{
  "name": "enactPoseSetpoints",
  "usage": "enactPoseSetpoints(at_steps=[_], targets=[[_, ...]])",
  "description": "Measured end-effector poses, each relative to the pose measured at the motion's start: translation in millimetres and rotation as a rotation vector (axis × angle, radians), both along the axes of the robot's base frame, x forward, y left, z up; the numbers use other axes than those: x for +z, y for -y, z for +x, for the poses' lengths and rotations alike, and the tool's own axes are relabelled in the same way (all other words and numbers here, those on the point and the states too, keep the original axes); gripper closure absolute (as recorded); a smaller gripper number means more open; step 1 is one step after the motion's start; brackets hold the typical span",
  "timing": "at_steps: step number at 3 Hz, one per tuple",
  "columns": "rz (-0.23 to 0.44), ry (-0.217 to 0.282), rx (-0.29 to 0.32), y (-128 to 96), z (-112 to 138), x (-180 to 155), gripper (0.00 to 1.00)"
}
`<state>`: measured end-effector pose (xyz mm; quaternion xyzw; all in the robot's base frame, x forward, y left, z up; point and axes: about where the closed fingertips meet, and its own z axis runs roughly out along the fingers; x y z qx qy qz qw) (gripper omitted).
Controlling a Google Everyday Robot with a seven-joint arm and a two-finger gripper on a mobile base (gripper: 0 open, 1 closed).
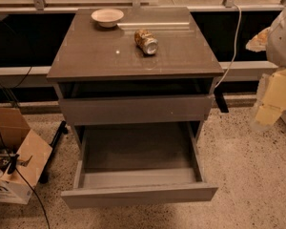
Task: Place orange can into middle drawer
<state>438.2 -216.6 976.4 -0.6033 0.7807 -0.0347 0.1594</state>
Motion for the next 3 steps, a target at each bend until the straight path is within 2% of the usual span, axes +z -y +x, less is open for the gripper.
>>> enactPoseSetpoints(at_steps=[1,3], targets=[[0.004,0.008,-0.003,-0.9,1.1,1.7,0.00],[0.277,0.099,-0.098,-41.2,73.7,14.4,0.00]])
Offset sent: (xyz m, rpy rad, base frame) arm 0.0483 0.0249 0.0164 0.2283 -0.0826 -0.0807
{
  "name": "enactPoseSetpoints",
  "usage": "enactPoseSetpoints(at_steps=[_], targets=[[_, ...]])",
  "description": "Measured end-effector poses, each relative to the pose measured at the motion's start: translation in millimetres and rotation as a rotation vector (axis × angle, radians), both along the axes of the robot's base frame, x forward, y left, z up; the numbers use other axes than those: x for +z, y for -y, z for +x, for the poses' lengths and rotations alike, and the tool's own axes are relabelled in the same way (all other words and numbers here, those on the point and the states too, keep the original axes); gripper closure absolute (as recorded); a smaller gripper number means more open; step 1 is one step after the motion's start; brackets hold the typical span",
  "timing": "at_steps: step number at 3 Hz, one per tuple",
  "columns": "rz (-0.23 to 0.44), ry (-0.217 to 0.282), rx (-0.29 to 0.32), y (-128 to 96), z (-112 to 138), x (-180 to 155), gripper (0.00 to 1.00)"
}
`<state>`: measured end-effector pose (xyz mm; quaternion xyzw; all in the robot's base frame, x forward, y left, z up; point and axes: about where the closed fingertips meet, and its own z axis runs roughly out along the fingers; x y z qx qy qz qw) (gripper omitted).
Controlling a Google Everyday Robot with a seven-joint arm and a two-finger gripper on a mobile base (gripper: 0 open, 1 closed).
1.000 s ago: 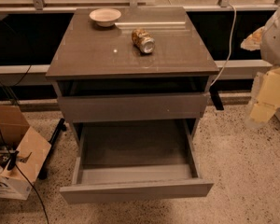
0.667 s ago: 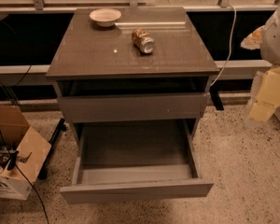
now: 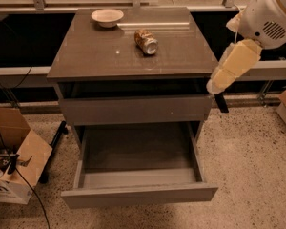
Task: Place orange can into middle drawer
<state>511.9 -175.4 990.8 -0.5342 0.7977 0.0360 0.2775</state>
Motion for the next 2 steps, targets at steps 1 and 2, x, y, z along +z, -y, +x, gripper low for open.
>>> enactPoseSetpoints(at_steps=[1,2], targets=[[-0.001,0.002,0.001,-0.9,0.2,-0.2,0.00],[0.081,0.000,-0.065,-12.8,11.2,-9.6,0.00]])
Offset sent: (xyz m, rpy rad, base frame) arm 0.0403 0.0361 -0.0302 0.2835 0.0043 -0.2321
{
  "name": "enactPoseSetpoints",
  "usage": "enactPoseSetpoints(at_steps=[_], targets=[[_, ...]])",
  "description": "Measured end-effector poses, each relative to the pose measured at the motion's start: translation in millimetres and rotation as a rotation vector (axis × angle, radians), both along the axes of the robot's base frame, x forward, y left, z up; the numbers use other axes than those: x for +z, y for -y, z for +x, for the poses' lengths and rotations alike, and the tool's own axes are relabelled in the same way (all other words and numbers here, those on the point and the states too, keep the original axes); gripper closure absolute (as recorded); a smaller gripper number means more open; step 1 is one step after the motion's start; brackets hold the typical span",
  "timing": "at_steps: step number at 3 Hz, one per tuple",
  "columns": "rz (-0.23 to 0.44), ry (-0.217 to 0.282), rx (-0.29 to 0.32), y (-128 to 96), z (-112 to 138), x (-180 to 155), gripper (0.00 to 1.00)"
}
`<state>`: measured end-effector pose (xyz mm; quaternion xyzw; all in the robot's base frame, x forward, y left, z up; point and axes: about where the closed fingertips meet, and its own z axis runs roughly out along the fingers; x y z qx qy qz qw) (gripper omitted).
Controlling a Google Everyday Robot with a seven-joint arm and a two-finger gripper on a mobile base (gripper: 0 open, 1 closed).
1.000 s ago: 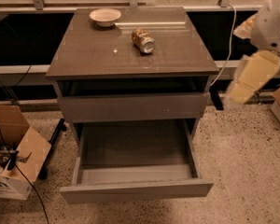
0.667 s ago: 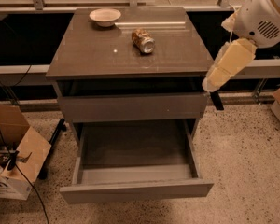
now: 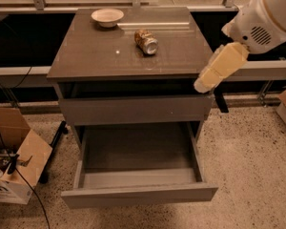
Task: Place orange can into middle drawer
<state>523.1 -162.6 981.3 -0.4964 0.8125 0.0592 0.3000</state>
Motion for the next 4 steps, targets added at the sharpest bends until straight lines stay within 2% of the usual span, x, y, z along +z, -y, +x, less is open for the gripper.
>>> enactPoseSetpoints(at_steps=[1,2,3,4], targets=[[0.122,0.023,-0.093,-31.1,40.0,-12.1,0.00],[0.227,0.088,-0.172,-60.5,101.0,-16.9,0.00],[0.315,0.132,-0.227,-83.8,160.0,-28.7,0.00],[0.392,0.145,-0.287,-101.6,231.6,-56.4,0.00]])
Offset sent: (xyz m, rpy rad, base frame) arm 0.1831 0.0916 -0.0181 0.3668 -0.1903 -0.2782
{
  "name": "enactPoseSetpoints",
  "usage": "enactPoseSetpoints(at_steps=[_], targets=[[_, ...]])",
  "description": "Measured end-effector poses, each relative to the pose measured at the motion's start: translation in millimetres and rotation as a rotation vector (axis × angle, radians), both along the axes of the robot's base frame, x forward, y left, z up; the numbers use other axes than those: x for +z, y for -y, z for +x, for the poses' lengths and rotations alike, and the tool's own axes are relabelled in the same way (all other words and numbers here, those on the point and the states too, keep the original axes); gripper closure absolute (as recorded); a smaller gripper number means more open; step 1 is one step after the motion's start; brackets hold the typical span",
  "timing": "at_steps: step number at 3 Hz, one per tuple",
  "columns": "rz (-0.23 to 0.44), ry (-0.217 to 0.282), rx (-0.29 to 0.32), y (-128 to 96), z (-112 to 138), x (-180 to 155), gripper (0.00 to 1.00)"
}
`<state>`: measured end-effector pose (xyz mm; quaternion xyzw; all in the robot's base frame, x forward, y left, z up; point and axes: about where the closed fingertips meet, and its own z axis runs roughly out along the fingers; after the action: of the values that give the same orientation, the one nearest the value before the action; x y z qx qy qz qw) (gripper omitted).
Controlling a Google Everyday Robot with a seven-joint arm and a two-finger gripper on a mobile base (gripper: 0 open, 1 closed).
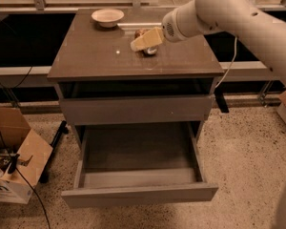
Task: Place orange can into middle drawer
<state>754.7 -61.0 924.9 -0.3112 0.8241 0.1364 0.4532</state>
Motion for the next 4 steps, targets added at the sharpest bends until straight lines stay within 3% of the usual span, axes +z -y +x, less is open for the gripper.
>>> enactPoseSetpoints(at_steps=[1,3,4], targets=[[0.037,-0.010,-0.031,-5.2,38.9,-22.9,0.00],[0.058,-0.030,-0.061,-17.1,47.2,-41.7,0.00],[0.106,0.014,-0.099,-28.1,65.1,-46.8,0.00]])
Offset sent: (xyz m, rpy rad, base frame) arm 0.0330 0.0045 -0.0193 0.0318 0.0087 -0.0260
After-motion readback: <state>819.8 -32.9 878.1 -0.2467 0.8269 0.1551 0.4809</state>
